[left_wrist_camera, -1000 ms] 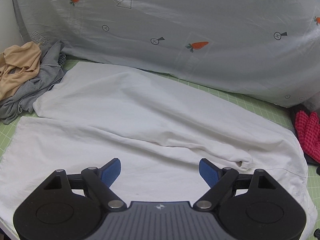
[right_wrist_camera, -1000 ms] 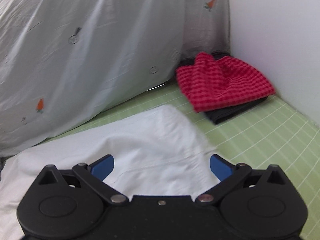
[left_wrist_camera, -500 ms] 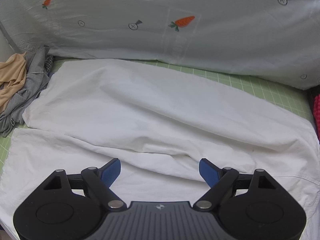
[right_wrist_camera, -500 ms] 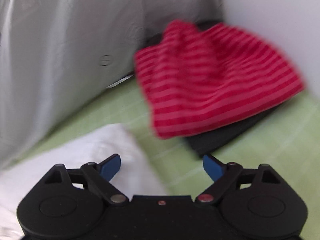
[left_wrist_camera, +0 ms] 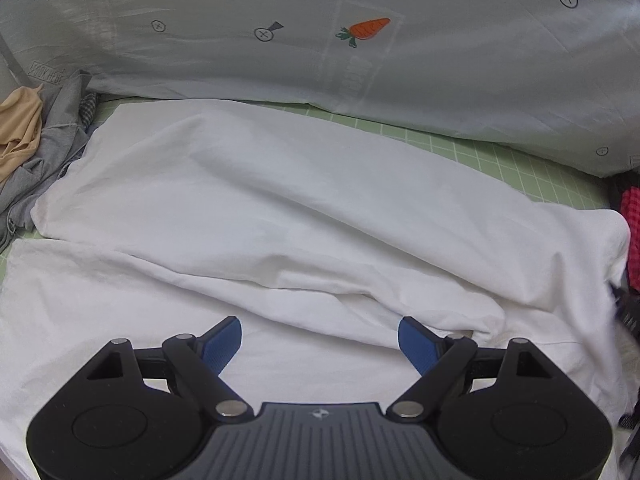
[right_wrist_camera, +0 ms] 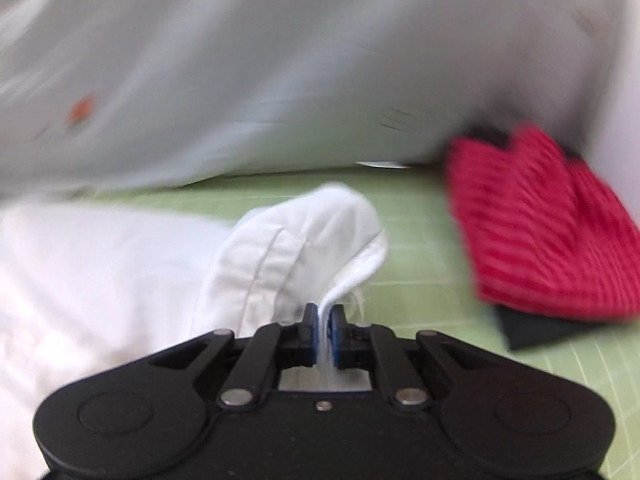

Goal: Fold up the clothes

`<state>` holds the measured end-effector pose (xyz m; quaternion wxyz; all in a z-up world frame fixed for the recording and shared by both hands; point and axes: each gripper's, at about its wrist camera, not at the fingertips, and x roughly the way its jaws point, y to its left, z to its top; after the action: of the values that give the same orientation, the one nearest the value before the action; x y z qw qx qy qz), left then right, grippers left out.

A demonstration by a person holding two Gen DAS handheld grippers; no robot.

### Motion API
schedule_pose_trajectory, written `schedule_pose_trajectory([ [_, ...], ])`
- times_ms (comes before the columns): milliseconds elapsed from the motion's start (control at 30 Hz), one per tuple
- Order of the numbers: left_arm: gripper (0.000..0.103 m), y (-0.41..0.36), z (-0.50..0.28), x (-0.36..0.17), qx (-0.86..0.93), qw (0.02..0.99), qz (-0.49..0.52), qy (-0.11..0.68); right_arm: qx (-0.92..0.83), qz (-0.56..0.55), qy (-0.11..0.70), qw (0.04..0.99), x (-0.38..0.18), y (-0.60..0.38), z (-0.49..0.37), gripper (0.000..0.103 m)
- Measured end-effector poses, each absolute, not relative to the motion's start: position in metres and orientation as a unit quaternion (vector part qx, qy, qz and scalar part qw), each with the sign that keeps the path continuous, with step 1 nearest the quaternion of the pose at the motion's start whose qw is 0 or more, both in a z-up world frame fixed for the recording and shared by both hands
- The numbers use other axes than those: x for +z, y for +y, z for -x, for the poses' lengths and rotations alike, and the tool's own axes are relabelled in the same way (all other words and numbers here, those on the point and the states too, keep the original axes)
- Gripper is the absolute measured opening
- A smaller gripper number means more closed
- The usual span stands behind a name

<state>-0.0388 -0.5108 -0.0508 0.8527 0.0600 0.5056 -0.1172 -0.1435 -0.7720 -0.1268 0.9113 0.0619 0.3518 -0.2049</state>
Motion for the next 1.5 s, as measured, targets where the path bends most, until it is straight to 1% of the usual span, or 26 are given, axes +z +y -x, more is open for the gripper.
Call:
schedule_pose_trajectory([
  [133,0.086,-0.503,0.040,-0.049,-0.118,0.853,-0.047,0.506,-0.177,-0.040,0.383,0.906,-0.155,-0.726,0.133,0.008],
  [267,0.086,-0.498,0.044,-0.048,-0.121,0.854,-0.045,0.504,-0.180,-0.077,0.376,0.906,-0.146,-0.736,0.138,0.012],
  [333,0.086,-0.496,0.045,-0.051,-0.119,0.852,-0.043,0.507,-0.185,-0.126,0.352,0.909,-0.138,-0.754,0.146,0.020],
  [367,0.086,-0.495,0.045,-0.051,-0.117,0.852,-0.041,0.509,-0.195,-0.155,0.330,0.910,-0.135,-0.765,0.153,0.031],
  [400,0.086,-0.494,0.045,-0.052,-0.114,0.852,-0.039,0.510,-0.205,-0.183,0.308,0.911,-0.132,-0.775,0.160,0.040],
  [467,0.086,-0.492,0.045,-0.053,-0.112,0.851,-0.035,0.511,-0.238,-0.227,0.264,0.907,-0.124,-0.797,0.175,0.046],
  [500,0.086,-0.492,0.045,-0.053,-0.111,0.851,-0.034,0.512,-0.255,-0.240,0.254,0.902,-0.125,-0.808,0.179,0.048],
  [667,0.086,-0.496,0.043,-0.055,-0.109,0.850,-0.039,0.515,-0.308,-0.303,0.263,0.863,-0.151,-0.871,0.182,0.048],
  [833,0.086,-0.502,0.042,-0.059,-0.111,0.845,-0.049,0.521,-0.295,-0.311,0.299,0.852,-0.175,-0.892,0.163,0.050],
  [1100,0.086,-0.512,0.043,-0.067,-0.120,0.836,-0.063,0.531,-0.287,-0.185,0.358,0.869,-0.177,-0.857,0.133,0.058],
  [1133,0.086,-0.512,0.043,-0.067,-0.121,0.836,-0.064,0.532,-0.283,-0.175,0.363,0.871,-0.177,-0.854,0.131,0.057],
  [1167,0.086,-0.513,0.043,-0.067,-0.122,0.836,-0.065,0.532,-0.270,-0.170,0.367,0.874,-0.176,-0.854,0.130,0.049],
  [1200,0.086,-0.513,0.043,-0.067,-0.123,0.836,-0.065,0.531,-0.254,-0.166,0.371,0.877,-0.175,-0.854,0.129,0.032],
  [1233,0.086,-0.513,0.042,-0.066,-0.124,0.836,-0.065,0.530,-0.242,-0.162,0.379,0.879,-0.173,-0.855,0.127,0.026],
  [1267,0.086,-0.513,0.042,-0.066,-0.124,0.837,-0.066,0.529,-0.241,-0.152,0.383,0.879,-0.170,-0.855,0.125,0.018],
  [1300,0.086,-0.512,0.042,-0.065,-0.124,0.838,-0.065,0.528,-0.246,-0.138,0.381,0.880,-0.165,-0.855,0.126,0.015],
  [1333,0.086,-0.512,0.042,-0.064,-0.123,0.839,-0.065,0.525,-0.250,-0.125,0.380,0.882,-0.161,-0.854,0.126,0.014],
  [1400,0.086,-0.510,0.042,-0.062,-0.121,0.842,-0.064,0.521,-0.288,-0.079,0.349,0.888,-0.140,-0.847,0.136,0.010],
  [1500,0.086,-0.504,0.041,-0.061,-0.111,0.845,-0.059,0.519,-0.360,-0.004,0.289,0.887,-0.102,-0.844,0.153,0.010],
])
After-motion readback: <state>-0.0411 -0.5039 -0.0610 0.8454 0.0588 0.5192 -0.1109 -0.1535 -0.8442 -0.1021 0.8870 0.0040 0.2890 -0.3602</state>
